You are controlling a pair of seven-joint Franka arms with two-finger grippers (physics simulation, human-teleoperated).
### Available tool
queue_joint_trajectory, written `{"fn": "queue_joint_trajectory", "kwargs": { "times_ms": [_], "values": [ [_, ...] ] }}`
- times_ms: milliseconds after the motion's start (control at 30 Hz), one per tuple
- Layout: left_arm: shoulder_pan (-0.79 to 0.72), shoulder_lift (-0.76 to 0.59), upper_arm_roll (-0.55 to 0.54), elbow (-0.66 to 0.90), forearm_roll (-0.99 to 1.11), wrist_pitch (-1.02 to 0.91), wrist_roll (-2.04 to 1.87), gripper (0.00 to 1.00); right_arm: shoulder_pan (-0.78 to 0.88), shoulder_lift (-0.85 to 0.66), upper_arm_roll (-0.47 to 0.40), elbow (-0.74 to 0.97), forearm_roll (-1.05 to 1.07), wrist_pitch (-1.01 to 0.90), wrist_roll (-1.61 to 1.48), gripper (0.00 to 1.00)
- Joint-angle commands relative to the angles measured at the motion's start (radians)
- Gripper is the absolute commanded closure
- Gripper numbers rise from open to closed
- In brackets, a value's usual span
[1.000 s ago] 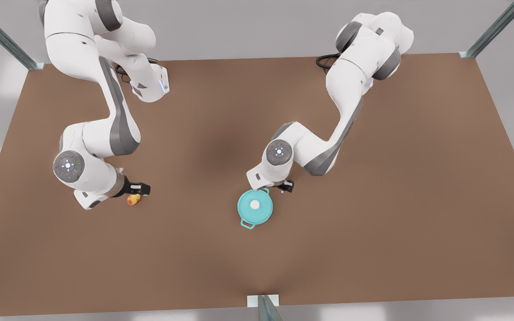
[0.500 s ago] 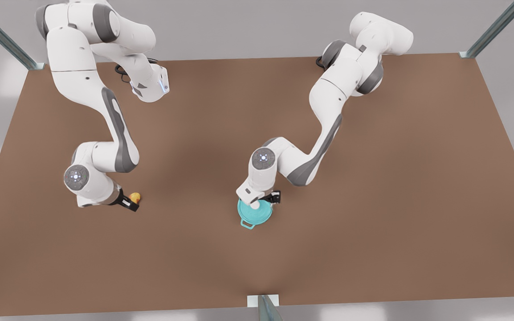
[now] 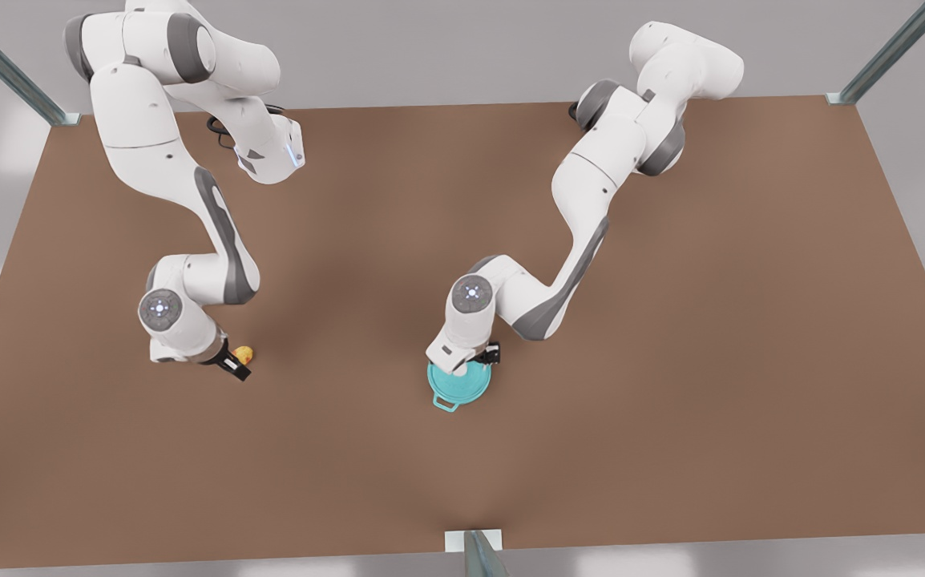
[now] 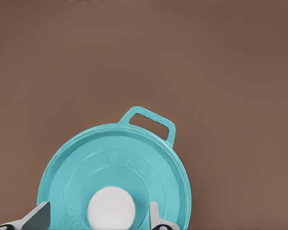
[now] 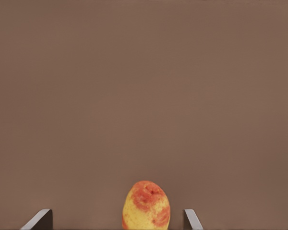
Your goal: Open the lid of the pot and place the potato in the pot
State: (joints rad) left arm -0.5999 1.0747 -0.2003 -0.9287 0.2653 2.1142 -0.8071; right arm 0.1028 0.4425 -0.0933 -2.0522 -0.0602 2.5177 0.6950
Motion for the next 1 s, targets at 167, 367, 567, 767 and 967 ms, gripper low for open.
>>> {"fn": "queue_joint_trajectory", "kwargs": {
  "times_ms": [167,367,567,767,967],
  "values": [
    [0.000,-0.002,-0.004,0.001,0.000,0.009,-0.070,0.57,-0.002,0.033,0.000,-0.017,-0.047,0.082,0.001,0.00],
    [0.181,-0.053,-0.033,0.004,-0.003,-0.180,0.422,0.57,-0.040,0.038,0.004,-0.071,-0.059,0.184,-0.046,0.00],
    [0.358,0.027,0.027,0.001,0.008,0.001,0.904,0.57,-0.032,0.045,0.037,-0.068,-0.016,0.185,-0.037,0.00],
    [0.376,0.024,0.024,0.002,-0.032,-0.063,0.888,0.00,-0.037,0.058,0.038,-0.068,-0.018,0.204,-0.048,0.00],
    [0.761,-0.675,0.022,-0.310,-0.337,-0.735,0.806,0.00,-0.051,0.058,0.038,-0.086,-0.026,0.205,-0.078,0.00]
  ]
}}
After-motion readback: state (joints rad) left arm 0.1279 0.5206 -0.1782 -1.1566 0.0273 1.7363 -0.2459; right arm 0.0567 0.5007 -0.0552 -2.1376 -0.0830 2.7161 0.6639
